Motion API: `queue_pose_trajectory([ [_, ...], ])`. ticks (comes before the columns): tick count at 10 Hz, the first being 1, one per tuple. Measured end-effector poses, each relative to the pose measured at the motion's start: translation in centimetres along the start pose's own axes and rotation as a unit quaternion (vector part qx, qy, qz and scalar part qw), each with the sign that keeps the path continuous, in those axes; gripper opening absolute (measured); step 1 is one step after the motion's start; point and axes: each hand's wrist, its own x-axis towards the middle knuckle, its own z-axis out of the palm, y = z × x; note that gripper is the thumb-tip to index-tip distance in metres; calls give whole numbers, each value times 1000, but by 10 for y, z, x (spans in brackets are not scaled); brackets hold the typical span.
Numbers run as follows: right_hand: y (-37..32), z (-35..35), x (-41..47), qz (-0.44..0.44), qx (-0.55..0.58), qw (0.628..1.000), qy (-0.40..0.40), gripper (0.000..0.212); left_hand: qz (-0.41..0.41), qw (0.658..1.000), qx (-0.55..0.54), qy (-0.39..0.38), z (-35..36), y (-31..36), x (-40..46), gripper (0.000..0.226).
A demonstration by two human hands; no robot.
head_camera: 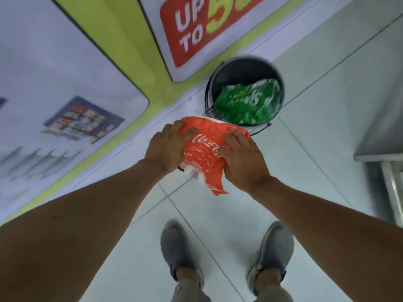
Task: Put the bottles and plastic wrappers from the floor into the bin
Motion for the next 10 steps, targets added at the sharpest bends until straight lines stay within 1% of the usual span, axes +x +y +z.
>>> queue_pose_trajectory([
  [1,35,-45,19,19,-36,999,17,34,26,999,-18,23,-43,25,39,70],
  [2,72,-75,38,53,-80,994,45,32,22,997,-52,51,-66,50,78,74],
  [3,104,-93,58,99,-147,984,13,34,8,993,-90,72,-66,66,106,66],
  [4,120,-96,77,139,-201,969,-38,36,0,992,-104,66,-50,74,114,63],
  [5,121,-82,96,149,-213,960,-100,40,-1,995,-87,39,-27,72,113,64],
  [6,117,-56,111,135,-186,961,-155,43,-4,998,-62,21,-7,67,110,63],
  [7,115,-30,118,135,-123,964,-193,53,-8,999,-49,23,8,59,110,63],
  [8,117,-24,111,143,-98,967,-187,68,-24,999,-45,-2,13,55,106,64],
  [9,121,-40,96,121,-96,979,-130,78,-20,999,-40,11,3,53,100,65],
  [10,119,-72,78,97,-103,986,-87,86,-17,999,-24,42,-28,54,86,71],
])
